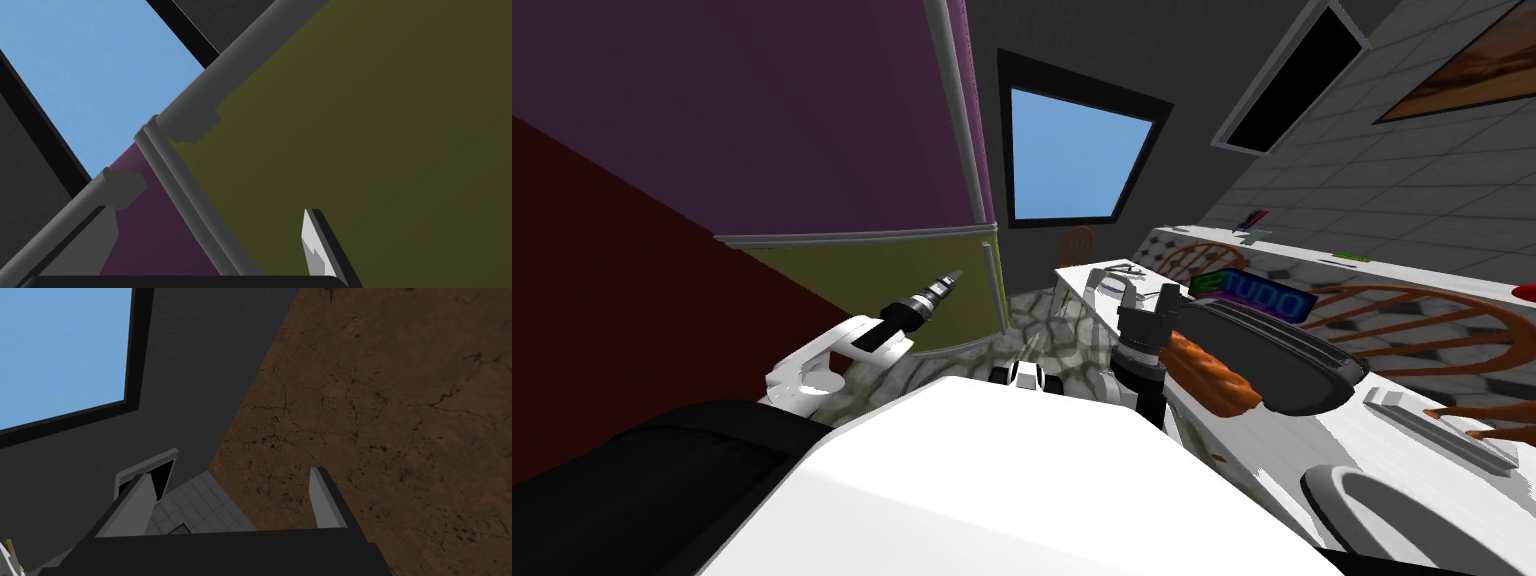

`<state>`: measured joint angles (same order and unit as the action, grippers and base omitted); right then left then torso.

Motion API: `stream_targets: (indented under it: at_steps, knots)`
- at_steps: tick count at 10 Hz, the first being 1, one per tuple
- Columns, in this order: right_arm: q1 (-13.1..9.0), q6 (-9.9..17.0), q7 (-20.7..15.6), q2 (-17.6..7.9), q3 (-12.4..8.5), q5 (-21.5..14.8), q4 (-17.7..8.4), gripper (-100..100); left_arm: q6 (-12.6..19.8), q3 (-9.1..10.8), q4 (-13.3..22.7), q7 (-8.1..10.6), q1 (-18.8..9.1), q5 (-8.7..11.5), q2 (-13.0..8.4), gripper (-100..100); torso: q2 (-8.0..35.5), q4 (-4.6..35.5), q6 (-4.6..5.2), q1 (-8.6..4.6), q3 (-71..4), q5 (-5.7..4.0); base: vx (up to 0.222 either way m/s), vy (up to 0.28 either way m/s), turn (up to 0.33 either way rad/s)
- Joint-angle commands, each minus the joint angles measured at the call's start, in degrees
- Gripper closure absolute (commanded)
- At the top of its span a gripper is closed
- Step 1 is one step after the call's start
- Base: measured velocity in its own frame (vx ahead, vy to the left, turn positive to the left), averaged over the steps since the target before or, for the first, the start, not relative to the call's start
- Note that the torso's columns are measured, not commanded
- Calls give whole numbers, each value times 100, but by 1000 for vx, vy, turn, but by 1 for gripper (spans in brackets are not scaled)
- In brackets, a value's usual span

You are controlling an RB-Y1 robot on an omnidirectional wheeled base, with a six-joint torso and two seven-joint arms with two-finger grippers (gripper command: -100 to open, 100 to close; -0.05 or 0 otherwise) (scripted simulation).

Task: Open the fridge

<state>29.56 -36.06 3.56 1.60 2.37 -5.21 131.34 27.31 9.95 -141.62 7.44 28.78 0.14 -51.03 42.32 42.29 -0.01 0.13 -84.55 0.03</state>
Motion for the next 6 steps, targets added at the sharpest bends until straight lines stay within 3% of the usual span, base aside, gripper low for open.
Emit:
stream_targets:
  at_steps: [1, 6]
  knots:
    - [0, 0, 0, 0, 0, 0, 0, 0, 208, 195, 101, 35, -133, 41, -17, -100, 6, 2, 0, 2, 4, 2, 243, -118, 3]
    - [-1, 0, 0, 0, 0, 0, 0, 0, 557, 550, 353, 99, -374, 125, -49, -100, 14, 4, 1, -26, 9, -6, 211, -122, 3]
